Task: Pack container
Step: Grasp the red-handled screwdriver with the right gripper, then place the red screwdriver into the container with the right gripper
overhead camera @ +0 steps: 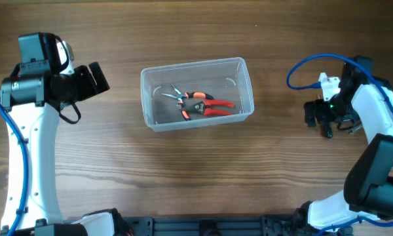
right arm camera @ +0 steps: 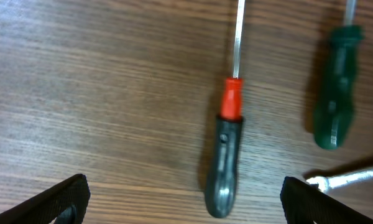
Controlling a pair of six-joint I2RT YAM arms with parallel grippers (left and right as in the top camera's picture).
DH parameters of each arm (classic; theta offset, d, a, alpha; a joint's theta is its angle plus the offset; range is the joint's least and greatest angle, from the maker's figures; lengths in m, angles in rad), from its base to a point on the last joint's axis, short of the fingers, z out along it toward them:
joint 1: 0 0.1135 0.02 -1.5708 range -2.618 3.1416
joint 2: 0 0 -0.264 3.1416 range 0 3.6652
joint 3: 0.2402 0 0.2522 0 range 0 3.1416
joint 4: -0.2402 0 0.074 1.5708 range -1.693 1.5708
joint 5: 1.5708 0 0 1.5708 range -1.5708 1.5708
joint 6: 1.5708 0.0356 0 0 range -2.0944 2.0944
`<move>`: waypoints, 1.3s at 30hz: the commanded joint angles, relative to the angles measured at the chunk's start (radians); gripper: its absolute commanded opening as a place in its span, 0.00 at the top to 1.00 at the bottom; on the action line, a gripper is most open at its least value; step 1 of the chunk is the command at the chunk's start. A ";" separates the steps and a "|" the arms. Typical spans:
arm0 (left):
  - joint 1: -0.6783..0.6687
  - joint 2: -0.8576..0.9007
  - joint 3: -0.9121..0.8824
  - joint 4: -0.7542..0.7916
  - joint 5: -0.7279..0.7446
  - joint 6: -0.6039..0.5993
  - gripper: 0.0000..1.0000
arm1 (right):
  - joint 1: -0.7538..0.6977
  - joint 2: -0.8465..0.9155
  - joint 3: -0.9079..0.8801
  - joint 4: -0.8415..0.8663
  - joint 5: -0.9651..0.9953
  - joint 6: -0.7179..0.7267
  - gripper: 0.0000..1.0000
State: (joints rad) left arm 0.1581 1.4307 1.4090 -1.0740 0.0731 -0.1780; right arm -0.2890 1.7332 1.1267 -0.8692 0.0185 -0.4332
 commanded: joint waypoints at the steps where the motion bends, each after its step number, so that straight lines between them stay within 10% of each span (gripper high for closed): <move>1: -0.006 0.000 -0.002 -0.001 0.005 -0.009 0.00 | -0.010 0.029 -0.027 0.041 -0.061 -0.039 0.02; 13: -0.006 0.000 -0.002 -0.001 0.005 -0.010 0.00 | -0.051 0.175 -0.027 0.082 -0.065 -0.034 0.06; 29: -0.006 0.000 -0.002 -0.009 0.005 -0.010 0.00 | -0.051 0.193 -0.027 0.092 -0.073 -0.034 0.92; 39: -0.006 0.000 -0.002 -0.020 0.005 -0.010 0.00 | -0.030 0.167 0.101 0.045 -0.249 0.097 0.96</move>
State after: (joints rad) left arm 0.1581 1.4307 1.4090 -1.0931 0.0734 -0.1780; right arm -0.3424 1.8908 1.1446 -0.7879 -0.1158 -0.4042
